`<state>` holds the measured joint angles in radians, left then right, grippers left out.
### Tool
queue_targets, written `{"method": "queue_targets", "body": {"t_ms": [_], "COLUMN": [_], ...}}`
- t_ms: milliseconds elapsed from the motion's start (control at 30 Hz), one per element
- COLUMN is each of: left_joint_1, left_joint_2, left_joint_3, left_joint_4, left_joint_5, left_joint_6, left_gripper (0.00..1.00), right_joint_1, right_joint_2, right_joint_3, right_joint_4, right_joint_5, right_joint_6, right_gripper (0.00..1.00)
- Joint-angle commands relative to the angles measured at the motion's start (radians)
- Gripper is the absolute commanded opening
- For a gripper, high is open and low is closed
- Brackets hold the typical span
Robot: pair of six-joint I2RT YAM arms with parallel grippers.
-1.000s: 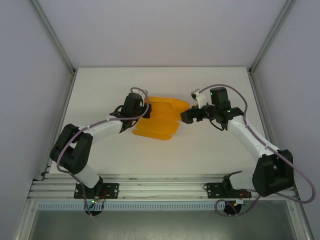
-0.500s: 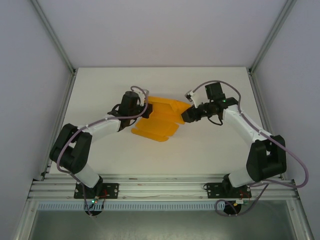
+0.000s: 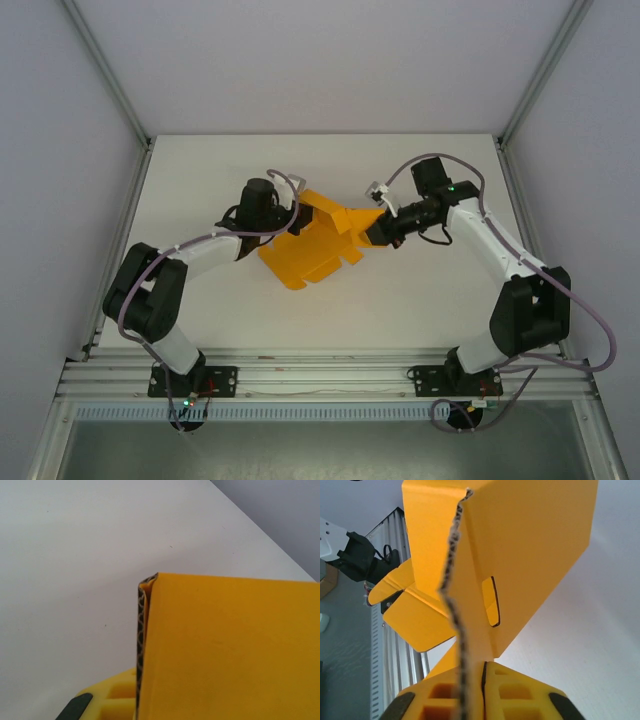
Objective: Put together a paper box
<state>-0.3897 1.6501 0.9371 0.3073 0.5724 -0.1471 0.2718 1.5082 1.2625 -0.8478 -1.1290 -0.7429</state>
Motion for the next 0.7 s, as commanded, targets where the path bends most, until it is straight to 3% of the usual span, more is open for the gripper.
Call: {"method": "queue_targets", "body": {"t_ms": [0, 33, 167, 267, 433, 667], "left_joint_1": [0.000, 0.001, 0.011, 0.016, 0.018, 0.020], "left_joint_2": [0.014, 0.013, -0.001, -0.018, -0.048, -0.044], "left_joint_3": [0.049, 0.049, 0.035, 0.025, 0.022, 0.029], "left_joint_4": [0.052, 0.043, 0.017, 0.005, -0.023, -0.023], "left_joint_5": [-0.011, -0.048, -0.150, -0.188, -0.235, -0.175], "left_joint_6": [0.024, 0.011, -0.050, -0.094, -0.126, -0.131], "left_gripper": [0.00, 0.00, 0.00, 0.00, 0.00, 0.00], "right_joint_1": [0.003, 0.004, 0.004, 0.004, 0.004, 0.007], "right_joint_2": [-0.017, -0.036, -0.161, -0.277, -0.351, -0.320], "right_joint_3": [-0.003, -0.021, -0.139, -0.254, -0.368, -0.380], "right_joint_4": [0.072, 0.108, 0.256, 0.371, 0.485, 0.616], "right_joint_5": [0.067, 0.120, 0.287, 0.406, 0.605, 0.603], "right_joint_6": [0.095, 0.123, 0.201, 0.250, 0.357, 0.403], "right_gripper": [0.19, 0.36, 0.84, 1.00, 1.00, 1.00]}}
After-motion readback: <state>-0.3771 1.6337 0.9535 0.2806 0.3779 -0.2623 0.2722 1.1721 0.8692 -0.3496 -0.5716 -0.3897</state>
